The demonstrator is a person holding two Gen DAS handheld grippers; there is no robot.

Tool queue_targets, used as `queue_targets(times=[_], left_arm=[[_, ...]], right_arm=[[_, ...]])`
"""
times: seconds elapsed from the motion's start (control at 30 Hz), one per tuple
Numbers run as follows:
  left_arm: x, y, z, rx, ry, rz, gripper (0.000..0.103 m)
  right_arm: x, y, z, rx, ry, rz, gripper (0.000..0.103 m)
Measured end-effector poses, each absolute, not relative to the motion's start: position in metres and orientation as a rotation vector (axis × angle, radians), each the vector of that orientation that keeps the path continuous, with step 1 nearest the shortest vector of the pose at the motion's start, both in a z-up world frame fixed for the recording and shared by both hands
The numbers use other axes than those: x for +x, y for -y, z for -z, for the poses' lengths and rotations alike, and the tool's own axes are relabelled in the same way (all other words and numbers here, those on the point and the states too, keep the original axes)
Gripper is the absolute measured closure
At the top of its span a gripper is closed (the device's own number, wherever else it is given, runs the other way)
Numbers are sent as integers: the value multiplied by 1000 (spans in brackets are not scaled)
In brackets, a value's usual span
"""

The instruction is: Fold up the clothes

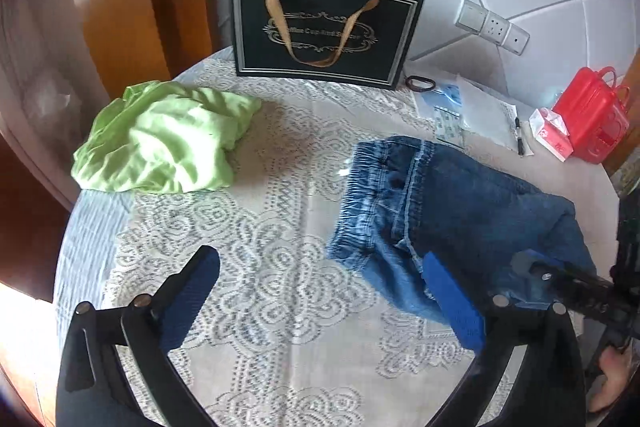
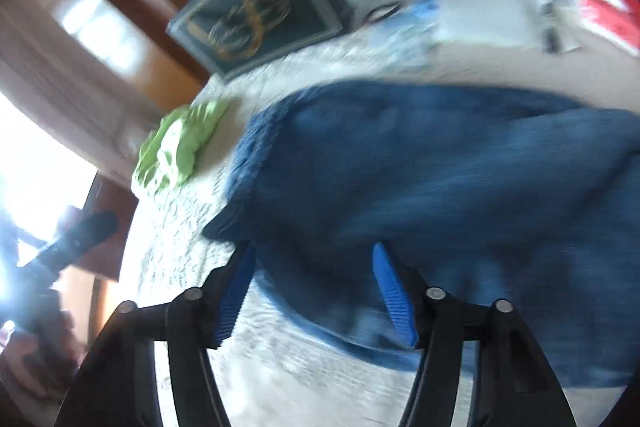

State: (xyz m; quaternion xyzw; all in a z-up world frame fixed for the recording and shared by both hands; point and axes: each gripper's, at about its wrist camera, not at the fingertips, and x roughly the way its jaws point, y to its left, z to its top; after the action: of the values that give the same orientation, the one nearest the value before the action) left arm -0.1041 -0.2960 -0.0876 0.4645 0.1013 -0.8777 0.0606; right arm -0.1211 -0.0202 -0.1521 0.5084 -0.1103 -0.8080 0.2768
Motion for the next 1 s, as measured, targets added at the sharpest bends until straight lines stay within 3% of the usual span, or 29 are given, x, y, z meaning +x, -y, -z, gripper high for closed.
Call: queue_targets(times=[0.13, 0.27, 0.4, 0.47, 0.5, 0.53, 0.67, 0.8, 0.9, 0.93, 1.0], left_arm=[[-144, 255, 104, 1437, -213, 2696, 0], [-191, 222, 128, 1511, -91, 2713, 0], [-228, 201, 159, 1639, -42, 2701, 4], [-232, 191, 162, 1615, 59, 2684, 46], [-231, 186, 161, 1584, 127, 2673, 61], [-228, 183, 153, 1544, 172, 2677, 91], [-210, 188, 92, 1321, 266, 2741, 100], [-211, 231, 57, 1308, 122, 2746, 100], [-213, 250, 74, 1430, -44, 2781, 100], [-211, 249, 82, 1459, -64, 2780, 100], [-206, 242, 98, 1508, -63, 2765, 84]], right_arm=[[-133, -77, 129, 1361, 342, 2350, 39], [-142, -167, 134, 1439, 388, 2458, 54], [-142, -237, 158, 1535, 502, 2484, 54], [-138, -250, 172, 1566, 526, 2481, 54], [-137, -254, 180, 1581, 535, 2479, 54], [-137, -257, 187, 1596, 544, 2476, 54], [-142, -252, 200, 1622, 563, 2456, 54], [-152, -235, 200, 1604, 553, 2432, 54], [-158, -223, 197, 1587, 544, 2424, 54], [-159, -222, 196, 1585, 548, 2427, 54], [-158, -224, 192, 1586, 560, 2441, 50]])
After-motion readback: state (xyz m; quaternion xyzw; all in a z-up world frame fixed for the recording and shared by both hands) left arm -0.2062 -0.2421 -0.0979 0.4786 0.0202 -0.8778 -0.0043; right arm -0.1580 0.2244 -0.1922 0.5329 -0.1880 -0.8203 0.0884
